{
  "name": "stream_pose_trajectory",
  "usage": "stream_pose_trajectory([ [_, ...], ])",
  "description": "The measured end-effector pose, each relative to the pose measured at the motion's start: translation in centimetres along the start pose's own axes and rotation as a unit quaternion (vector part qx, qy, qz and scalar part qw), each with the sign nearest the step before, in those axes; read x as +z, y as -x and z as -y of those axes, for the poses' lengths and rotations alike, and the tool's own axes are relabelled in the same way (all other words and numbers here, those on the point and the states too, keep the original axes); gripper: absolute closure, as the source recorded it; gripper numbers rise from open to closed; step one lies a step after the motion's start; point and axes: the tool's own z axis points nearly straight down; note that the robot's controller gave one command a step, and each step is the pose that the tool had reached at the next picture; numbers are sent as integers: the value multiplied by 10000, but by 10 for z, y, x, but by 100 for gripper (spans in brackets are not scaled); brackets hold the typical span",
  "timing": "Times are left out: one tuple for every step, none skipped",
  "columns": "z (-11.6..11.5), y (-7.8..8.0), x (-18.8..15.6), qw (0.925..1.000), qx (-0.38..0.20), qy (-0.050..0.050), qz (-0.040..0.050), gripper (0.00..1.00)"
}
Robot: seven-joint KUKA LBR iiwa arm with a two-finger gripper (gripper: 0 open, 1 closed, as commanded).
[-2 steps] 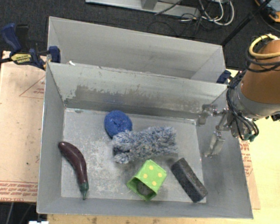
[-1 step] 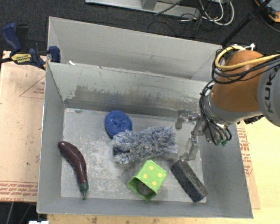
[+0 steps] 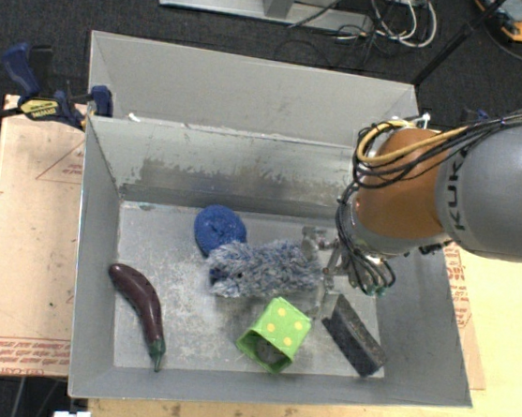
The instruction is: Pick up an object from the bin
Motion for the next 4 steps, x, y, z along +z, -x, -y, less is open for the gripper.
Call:
stream_pose_trajectory([
  [-34,12,21,10000,-61,-6,-4,100],
  [-34,12,21,10000,-61,-7,-4,100],
  [-49,14,-80,9994,-335,-3,-18,100],
  [-49,14,-80,9994,-337,-3,-18,100],
])
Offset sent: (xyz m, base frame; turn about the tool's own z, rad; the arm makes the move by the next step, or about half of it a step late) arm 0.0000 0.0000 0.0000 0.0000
